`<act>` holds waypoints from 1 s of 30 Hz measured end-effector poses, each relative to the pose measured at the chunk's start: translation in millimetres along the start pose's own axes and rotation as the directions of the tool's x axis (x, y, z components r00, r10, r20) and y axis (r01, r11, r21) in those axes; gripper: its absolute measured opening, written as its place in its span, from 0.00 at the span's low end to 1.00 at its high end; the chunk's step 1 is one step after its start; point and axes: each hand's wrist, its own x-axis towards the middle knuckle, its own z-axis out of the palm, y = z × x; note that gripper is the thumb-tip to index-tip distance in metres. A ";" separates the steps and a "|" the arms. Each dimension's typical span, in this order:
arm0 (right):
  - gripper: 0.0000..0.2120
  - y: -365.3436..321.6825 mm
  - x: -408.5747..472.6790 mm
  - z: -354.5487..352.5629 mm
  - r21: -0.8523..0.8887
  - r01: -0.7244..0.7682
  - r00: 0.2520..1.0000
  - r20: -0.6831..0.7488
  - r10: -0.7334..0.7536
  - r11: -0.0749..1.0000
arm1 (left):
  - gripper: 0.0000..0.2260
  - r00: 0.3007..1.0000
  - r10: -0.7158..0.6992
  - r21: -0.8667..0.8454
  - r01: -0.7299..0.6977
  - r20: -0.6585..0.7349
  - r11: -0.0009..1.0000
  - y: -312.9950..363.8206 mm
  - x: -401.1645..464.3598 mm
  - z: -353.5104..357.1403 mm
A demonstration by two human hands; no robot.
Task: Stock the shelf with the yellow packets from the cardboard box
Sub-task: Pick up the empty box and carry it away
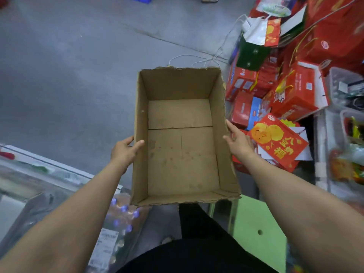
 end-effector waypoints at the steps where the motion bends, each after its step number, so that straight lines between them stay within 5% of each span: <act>1: 0.28 -6.1 21.0 -2.4 0.004 -0.002 1.000 0.012 0.002 1.000 | 0.40 1.000 -0.009 -0.010 0.009 -0.008 1.000 12.5 11.4 1.8; 6: 0.28 -42.9 119.4 -25.6 -0.053 -0.014 0.998 0.066 0.017 0.999 | 0.27 0.998 -0.031 -0.029 0.030 -0.049 0.999 84.3 65.5 10.8; 19: 0.28 -187.4 341.8 -43.0 -0.109 0.117 0.989 0.105 -0.105 0.987 | 0.30 0.986 -0.010 0.013 0.012 -0.165 1.000 223.7 241.4 -33.0; 30: 0.27 -351.7 523.0 -17.2 -0.033 0.110 0.988 0.117 -0.106 0.993 | 0.30 0.992 0.000 -0.055 -0.007 -0.125 0.998 339.3 454.1 -133.4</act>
